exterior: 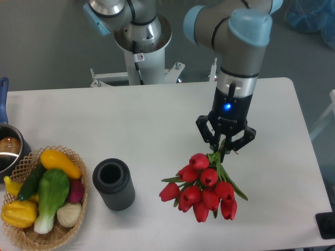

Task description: Pick up the flowers from the table

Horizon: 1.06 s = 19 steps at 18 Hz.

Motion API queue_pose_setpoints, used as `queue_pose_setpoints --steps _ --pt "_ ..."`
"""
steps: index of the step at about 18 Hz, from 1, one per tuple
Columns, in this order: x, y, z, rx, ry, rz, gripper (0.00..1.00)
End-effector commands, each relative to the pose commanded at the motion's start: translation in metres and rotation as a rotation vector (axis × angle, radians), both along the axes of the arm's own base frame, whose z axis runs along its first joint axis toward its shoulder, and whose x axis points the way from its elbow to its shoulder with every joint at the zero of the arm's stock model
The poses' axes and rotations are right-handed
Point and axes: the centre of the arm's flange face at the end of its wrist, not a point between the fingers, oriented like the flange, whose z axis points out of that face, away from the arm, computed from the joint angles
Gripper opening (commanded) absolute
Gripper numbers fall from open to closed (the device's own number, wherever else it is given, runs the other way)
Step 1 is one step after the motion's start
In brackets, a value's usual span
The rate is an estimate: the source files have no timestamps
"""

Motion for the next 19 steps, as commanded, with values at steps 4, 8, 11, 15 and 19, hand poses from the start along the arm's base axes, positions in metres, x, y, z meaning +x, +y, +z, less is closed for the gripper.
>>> queue_pose_setpoints --steps 4,8,11,15,19 --pt "-0.004 -0.003 0.006 0.017 0.012 0.008 0.22" --pt "0.001 -0.003 0.016 0.049 0.0 0.009 0.22" --pt "-0.001 -0.008 0.019 0.054 0.006 0.021 0.22" --pt "0.001 -0.009 0.022 0.056 0.008 0.023 0.22" --pt "0.002 -0.01 0.024 0.057 0.01 0.024 0.22"
